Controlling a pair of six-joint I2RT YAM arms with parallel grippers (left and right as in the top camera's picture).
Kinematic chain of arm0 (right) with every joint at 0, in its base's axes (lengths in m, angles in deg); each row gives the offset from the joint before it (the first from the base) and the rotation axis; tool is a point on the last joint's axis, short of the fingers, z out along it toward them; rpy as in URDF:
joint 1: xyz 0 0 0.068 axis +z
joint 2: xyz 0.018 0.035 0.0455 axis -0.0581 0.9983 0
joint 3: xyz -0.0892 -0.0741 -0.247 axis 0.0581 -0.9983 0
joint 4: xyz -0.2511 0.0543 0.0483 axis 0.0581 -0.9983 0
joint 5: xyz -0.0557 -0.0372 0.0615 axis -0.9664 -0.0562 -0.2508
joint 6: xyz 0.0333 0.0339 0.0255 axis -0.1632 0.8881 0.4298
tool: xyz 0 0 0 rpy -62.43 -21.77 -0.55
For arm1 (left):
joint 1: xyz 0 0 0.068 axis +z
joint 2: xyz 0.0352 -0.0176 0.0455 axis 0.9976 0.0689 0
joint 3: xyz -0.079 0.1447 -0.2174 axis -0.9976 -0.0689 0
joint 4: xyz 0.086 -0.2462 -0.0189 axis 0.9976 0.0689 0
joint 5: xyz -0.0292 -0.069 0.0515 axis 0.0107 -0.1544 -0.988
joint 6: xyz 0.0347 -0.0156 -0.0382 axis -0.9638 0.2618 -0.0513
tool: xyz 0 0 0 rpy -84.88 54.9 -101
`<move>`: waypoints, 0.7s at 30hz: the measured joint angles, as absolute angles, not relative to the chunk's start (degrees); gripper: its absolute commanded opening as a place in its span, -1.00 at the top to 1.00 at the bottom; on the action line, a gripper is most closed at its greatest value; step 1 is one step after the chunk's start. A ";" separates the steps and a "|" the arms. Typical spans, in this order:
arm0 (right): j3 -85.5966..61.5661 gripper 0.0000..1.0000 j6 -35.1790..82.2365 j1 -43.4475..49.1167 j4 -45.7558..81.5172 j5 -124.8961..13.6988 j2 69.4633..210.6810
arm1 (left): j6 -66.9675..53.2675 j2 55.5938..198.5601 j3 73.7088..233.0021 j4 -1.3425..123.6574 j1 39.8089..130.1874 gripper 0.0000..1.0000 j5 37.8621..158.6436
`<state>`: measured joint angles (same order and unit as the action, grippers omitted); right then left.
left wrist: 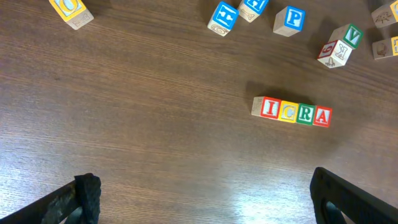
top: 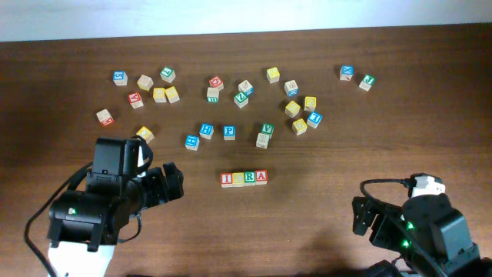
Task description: Spell out ICRA
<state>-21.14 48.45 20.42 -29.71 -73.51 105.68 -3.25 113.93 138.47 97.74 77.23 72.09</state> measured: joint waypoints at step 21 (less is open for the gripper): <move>-59.41 -0.96 27.27 2.26 17.61 -61.95 79.71 | -3.25 113.93 138.47 97.71 77.23 -0.98 72.09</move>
<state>-59.41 27.27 2.26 17.61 -61.95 79.71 -3.25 113.93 138.47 97.71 77.23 72.09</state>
